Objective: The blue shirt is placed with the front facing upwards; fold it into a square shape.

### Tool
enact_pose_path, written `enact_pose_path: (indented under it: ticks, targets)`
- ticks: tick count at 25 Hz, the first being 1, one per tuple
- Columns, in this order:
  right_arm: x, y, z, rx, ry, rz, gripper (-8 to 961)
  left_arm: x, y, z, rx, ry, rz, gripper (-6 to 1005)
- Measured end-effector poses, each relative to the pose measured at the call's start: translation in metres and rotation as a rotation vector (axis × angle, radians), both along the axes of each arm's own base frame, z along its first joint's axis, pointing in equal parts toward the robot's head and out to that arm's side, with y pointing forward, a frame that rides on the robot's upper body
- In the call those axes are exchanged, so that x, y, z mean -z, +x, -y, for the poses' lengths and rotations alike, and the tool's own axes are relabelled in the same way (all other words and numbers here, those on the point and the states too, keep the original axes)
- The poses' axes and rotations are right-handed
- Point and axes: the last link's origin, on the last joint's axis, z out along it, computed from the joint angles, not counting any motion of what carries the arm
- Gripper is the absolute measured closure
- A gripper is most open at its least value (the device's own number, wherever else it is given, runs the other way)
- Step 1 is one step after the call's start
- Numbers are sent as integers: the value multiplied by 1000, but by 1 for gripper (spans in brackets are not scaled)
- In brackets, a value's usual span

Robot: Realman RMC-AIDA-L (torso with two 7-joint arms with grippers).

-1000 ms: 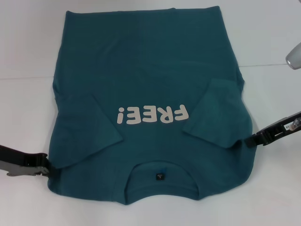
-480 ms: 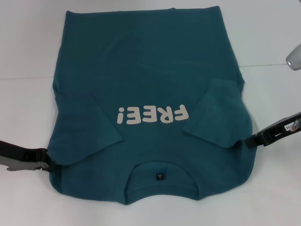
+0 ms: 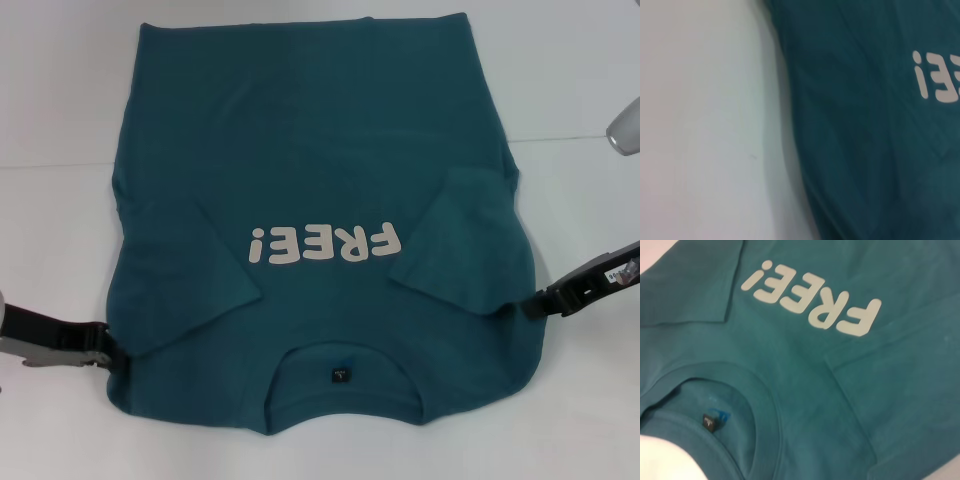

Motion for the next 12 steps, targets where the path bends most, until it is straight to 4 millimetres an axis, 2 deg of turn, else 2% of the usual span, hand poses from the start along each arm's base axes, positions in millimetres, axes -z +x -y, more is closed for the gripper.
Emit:
enact_pose_path:
  ticks: [12]
  targets:
    - [-3, 2, 12, -28, -9, 4, 916, -2, -3, 10, 52, -11, -9, 960]
